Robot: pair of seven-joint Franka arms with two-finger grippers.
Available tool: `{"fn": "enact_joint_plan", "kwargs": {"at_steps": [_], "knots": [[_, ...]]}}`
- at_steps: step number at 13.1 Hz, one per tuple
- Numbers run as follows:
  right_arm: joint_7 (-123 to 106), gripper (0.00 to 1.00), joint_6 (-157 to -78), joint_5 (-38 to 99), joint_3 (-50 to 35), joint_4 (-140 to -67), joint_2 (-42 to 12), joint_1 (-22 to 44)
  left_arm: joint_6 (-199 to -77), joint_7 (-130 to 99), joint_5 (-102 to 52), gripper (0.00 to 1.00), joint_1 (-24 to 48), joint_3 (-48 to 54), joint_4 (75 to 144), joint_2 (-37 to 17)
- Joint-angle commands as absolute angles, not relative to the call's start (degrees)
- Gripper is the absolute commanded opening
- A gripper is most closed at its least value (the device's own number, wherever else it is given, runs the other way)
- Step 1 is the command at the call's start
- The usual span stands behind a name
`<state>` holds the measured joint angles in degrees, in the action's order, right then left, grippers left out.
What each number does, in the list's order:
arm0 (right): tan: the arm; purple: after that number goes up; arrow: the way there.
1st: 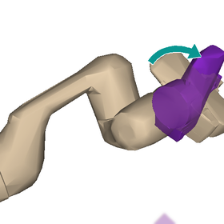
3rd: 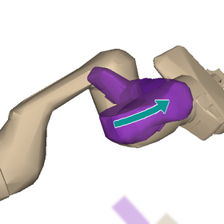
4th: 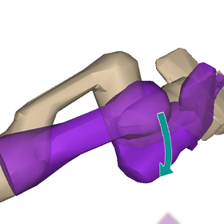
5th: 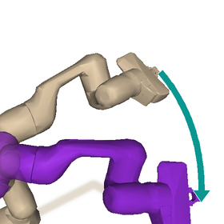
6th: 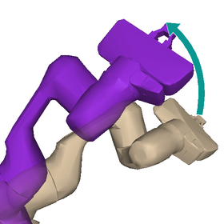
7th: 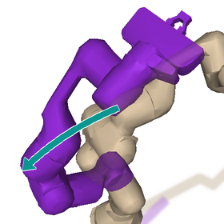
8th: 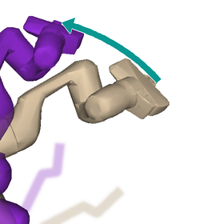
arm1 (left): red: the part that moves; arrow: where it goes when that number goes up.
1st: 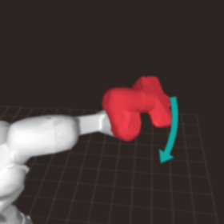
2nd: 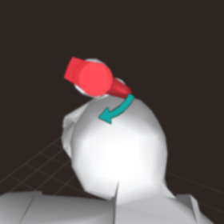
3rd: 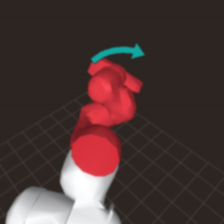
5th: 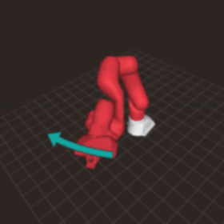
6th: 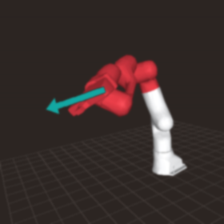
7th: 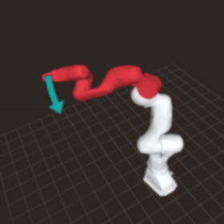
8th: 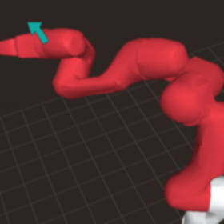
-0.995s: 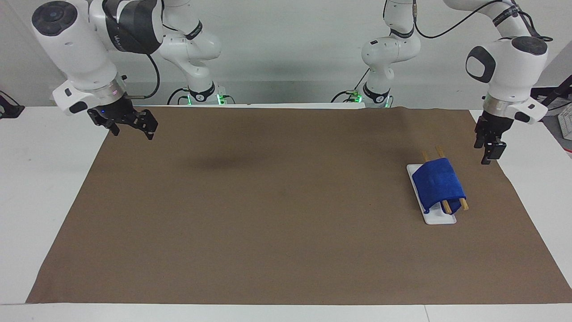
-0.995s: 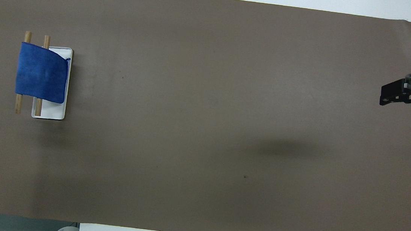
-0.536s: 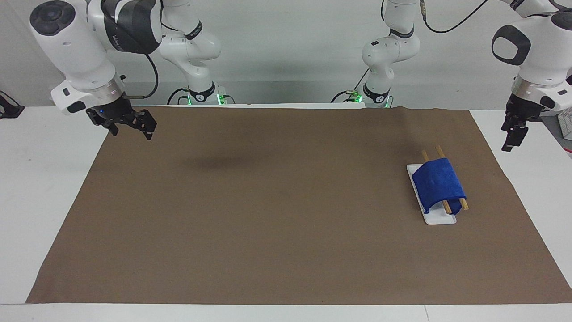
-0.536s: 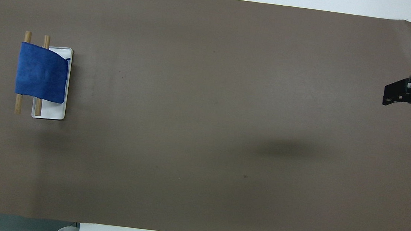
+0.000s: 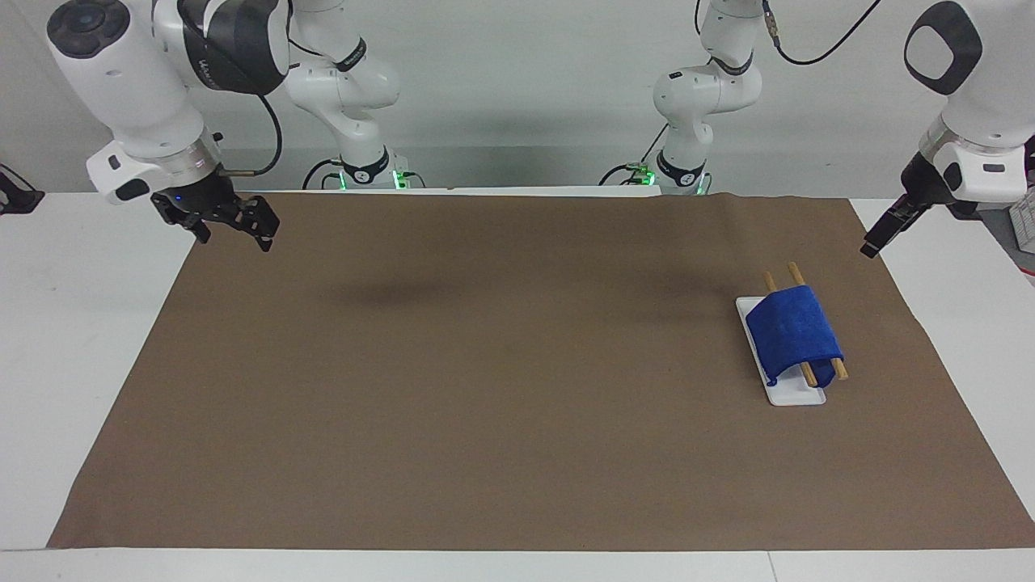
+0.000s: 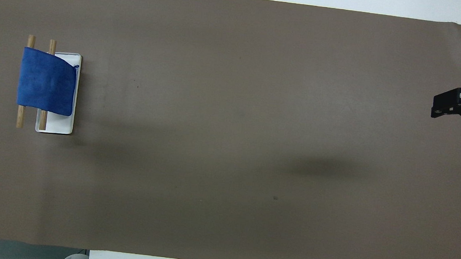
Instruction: Right arm passes towel to left arm to hang
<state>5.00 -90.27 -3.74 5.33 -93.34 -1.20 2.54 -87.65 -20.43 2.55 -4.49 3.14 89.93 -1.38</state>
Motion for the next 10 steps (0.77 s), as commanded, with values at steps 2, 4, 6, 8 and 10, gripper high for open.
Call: {"fn": "enact_joint_plan", "kwargs": {"at_steps": [2, 4, 6, 8, 10], "knots": [[3.51, 1.0, -90.26, -2.64, 5.36, -94.57, -0.09, 0.88, -79.12, -7.58, 0.97, 1.0, -2.03, 2.64, 87.8, -1.5], [3.51, 1.0, -89.74, -2.64, 5.1, -94.66, 0.0, 1.58, -79.1, -6.33, 0.01, 1.0, 0.25, 2.64, 89.29, -0.36], [3.43, 1.0, -89.82, -2.64, 4.75, -94.66, 0.0, 1.85, -80.32, -3.44, -3.76, 1.0, 0.61, 2.46, 92.19, 1.23], [3.43, 1.0, -89.82, -2.64, 4.75, -94.66, 0.0, 1.5, -80.77, -2.29, -3.78, 1.0, 0.88, 2.46, 93.51, 2.01], [3.52, 1.0, -89.82, -2.64, 4.83, -94.66, 0.0, 1.14, -81.47, -2.29, -3.78, 1.0, 0.97, 2.37, 94.04, 2.29]]}}
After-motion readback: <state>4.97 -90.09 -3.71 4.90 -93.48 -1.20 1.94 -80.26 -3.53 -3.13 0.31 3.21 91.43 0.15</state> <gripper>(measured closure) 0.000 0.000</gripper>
